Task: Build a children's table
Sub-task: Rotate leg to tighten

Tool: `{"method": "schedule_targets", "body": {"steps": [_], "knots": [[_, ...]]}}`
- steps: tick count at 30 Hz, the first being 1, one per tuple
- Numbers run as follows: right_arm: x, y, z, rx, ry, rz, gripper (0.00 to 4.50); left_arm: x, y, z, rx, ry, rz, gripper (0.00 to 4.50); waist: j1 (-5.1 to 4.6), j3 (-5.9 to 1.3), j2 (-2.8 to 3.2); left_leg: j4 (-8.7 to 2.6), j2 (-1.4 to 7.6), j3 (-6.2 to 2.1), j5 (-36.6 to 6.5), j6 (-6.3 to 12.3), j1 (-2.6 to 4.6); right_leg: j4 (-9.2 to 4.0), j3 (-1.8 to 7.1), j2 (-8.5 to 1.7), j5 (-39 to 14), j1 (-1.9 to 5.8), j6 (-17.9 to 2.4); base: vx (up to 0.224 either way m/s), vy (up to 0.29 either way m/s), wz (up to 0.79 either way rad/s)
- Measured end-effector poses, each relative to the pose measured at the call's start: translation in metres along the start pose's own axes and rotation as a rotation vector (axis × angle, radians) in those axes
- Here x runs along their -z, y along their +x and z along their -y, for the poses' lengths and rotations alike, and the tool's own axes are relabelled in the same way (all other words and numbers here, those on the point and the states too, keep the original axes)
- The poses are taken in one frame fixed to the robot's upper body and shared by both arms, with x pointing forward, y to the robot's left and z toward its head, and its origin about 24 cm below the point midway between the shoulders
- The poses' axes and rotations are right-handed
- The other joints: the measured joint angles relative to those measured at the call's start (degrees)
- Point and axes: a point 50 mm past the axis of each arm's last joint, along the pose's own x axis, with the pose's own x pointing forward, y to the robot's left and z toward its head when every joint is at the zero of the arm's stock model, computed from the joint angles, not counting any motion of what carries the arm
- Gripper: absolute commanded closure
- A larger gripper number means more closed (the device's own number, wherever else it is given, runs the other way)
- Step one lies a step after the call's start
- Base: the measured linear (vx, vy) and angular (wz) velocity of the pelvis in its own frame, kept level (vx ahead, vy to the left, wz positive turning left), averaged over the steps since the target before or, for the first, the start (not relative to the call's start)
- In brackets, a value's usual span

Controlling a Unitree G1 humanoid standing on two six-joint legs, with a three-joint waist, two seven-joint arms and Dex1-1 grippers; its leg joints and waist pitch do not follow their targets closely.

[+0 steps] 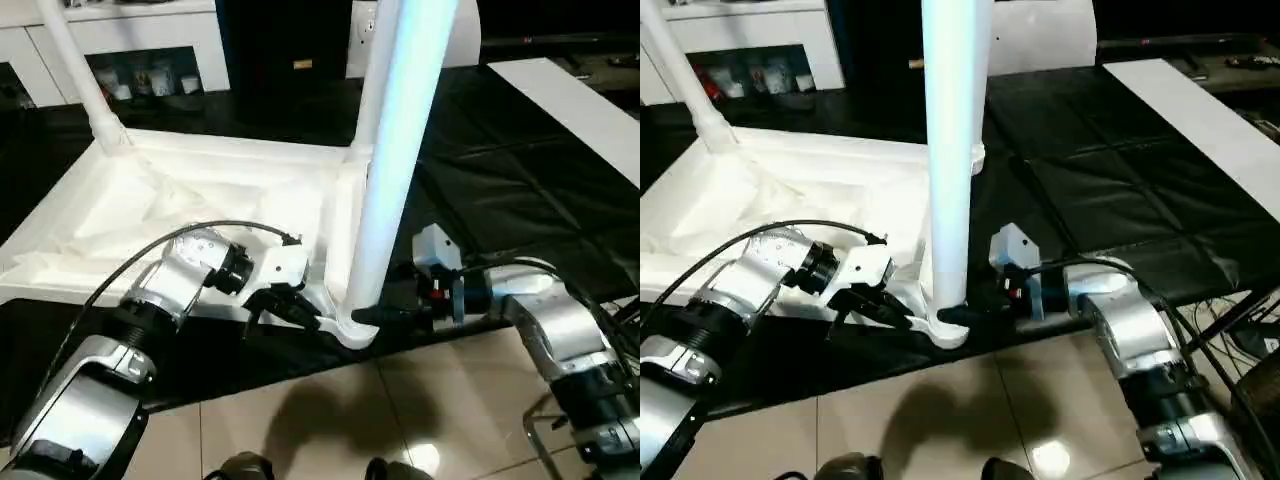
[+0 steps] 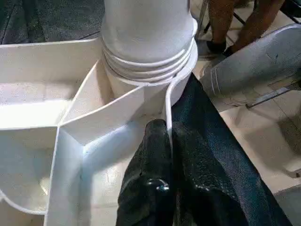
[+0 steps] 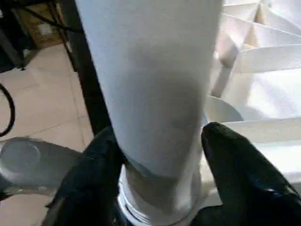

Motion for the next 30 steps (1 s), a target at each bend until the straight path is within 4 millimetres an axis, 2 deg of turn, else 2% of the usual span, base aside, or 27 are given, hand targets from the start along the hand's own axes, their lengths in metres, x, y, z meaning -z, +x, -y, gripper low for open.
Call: {"method": "schedule_targets", "body": {"steps": [3,4,5,12,15,19,23,28,30], "knots": [[0.003,0.002,0.000,-0.020,0.005,-0.007,2.09,0.000,0.000,0.000,0.000,0.000,0.000,4.50,0.03,0.01,-0.03,0.00,0.00,0.00,0.0,0.00,-0.01,0.00,0.00,-0.01,0.0,0.00,0.0,0.000,0.000,0.00],[0.002,0.002,0.000,-0.020,0.003,-0.007,2.36,0.000,0.000,0.000,0.000,0.000,0.000,4.50,0.03,0.01,-0.03,0.00,0.00,0.00,0.0,0.00,0.00,0.00,0.00,-0.01,0.0,0.00,0.0,0.000,0.000,0.00],[0.002,0.002,0.000,-0.023,0.003,-0.008,2.44,0.000,0.000,0.000,0.000,-0.002,0.000,4.50,0.03,0.01,-0.03,0.00,0.00,0.00,0.0,0.00,0.00,0.01,0.00,0.00,0.0,0.00,0.0,0.000,0.000,0.00],[0.003,0.002,0.000,-0.020,0.019,-0.005,2.57,0.000,0.001,-0.001,-0.003,-0.015,0.015,4.50,0.06,0.01,-0.03,0.00,0.01,0.00,0.0,0.00,0.01,0.01,-0.01,0.00,0.0,0.02,0.0,0.000,0.000,0.00],[0.006,0.004,-0.003,0.053,0.072,0.025,2.57,0.000,0.003,-0.004,-0.049,-0.078,0.038,4.50,0.14,0.00,-0.01,-0.01,0.00,0.01,0.0,0.00,0.08,0.01,0.03,-0.01,0.0,0.08,0.0,0.000,0.000,0.00],[0.008,0.010,0.004,0.268,0.127,0.043,2.57,0.001,0.007,-0.014,-0.196,-0.196,0.067,4.50,-0.63,-0.02,-0.05,0.00,-0.03,0.01,0.1,-0.21,0.20,0.00,0.08,0.01,-0.2,0.11,0.4,0.000,0.000,0.00],[0.008,0.023,0.018,0.553,0.231,0.094,2.58,-0.003,0.016,-0.028,-0.369,-0.313,0.088,4.50,-2.96,-0.01,-0.02,0.01,-0.14,-0.19,0.2,-0.27,0.21,-0.35,-0.04,0.01,-0.3,0.08,0.4,0.000,0.000,0.00],[0.001,0.036,0.036,0.784,0.334,0.110,2.58,-0.010,0.029,-0.041,-0.531,-0.430,0.125,4.50,-4.91,0.00,-0.01,-0.11,-0.14,-0.55,0.2,-0.26,-0.01,-1.52,-0.51,0.08,-0.3,0.10,0.4,0.000,0.000,0.00],[-0.004,0.042,0.044,0.874,0.369,0.111,2.58,-0.014,0.034,-0.046,-0.610,-0.473,0.134,4.50,-5.38,0.01,0.01,-0.24,-0.18,-0.55,0.2,-0.25,-0.10,-1.98,-0.57,0.08,-0.3,0.07,0.4,0.000,0.000,0.00]]}}
